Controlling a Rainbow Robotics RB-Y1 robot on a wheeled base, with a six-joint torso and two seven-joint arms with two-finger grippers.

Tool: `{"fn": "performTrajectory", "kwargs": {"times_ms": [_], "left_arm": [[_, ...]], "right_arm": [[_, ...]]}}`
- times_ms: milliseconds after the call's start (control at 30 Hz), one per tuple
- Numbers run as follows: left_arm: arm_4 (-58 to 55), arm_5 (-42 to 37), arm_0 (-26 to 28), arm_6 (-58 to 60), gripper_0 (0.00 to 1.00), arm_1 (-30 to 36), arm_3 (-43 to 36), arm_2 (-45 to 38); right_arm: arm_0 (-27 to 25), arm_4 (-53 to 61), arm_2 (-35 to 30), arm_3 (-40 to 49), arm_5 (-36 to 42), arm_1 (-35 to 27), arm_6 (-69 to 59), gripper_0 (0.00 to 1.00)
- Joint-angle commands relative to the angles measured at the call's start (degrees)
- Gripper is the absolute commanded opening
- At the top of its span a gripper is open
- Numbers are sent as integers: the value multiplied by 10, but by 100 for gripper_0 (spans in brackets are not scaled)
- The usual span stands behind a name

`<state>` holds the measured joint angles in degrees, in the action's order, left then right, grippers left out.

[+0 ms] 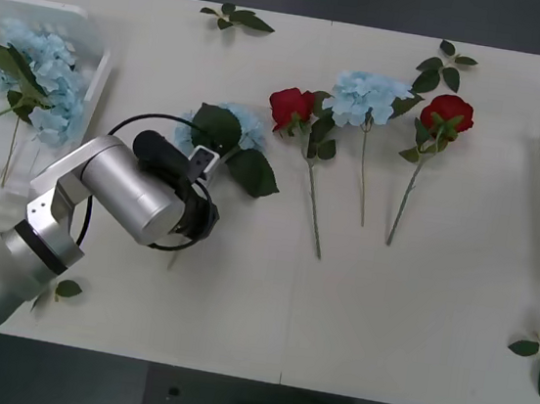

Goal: Put the red flowers into the right box and the blue flowers into the left box

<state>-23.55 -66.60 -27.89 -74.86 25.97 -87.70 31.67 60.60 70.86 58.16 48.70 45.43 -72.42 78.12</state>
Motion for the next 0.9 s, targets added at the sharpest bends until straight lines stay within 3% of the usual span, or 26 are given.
{"fn": "performTrajectory", "kwargs": {"times_ms": [33, 67, 167, 300, 400, 533, 567, 633, 700, 800, 900], "left_arm": [[-8, 16, 12, -10, 58, 15, -9, 8], [-10, 19, 12, -10, 62, 14, -9, 8], [-8, 26, 12, -10, 70, 11, -9, 8], [0, 27, 11, -9, 69, 8, -9, 8], [4, 27, 11, -9, 58, 8, -9, 8], [4, 26, 12, -10, 52, 7, -5, 8], [4, 26, 11, -10, 47, 7, -4, 8], [5, 26, 12, -10, 23, 7, -1, 10], [8, 26, 12, -10, 11, 7, 0, 13], [9, 26, 12, -11, 9, 7, 2, 15], [13, 26, 13, -11, 0, 9, 2, 21]], "right_arm": [[21, 29, -17, -14, -2, -35, -4, 83], [21, 39, -18, -16, -2, -35, -2, 100], [21, 52, -17, -19, -2, -34, 4, 100], [21, 57, -18, -22, -1, -32, 9, 100], [21, 64, -17, -24, -2, -32, 11, 100], [21, 94, -18, -26, 4, -32, 18, 100], [21, 104, -17, -26, 7, -32, 19, 100], [21, 132, -19, -26, 17, -32, 23, 100], [21, 168, -24, -23, 33, -34, 27, 100], [21, 220, -31, -19, 67, -34, 26, 100], [21, 263, -32, -15, 89, -29, 21, 100]]}}
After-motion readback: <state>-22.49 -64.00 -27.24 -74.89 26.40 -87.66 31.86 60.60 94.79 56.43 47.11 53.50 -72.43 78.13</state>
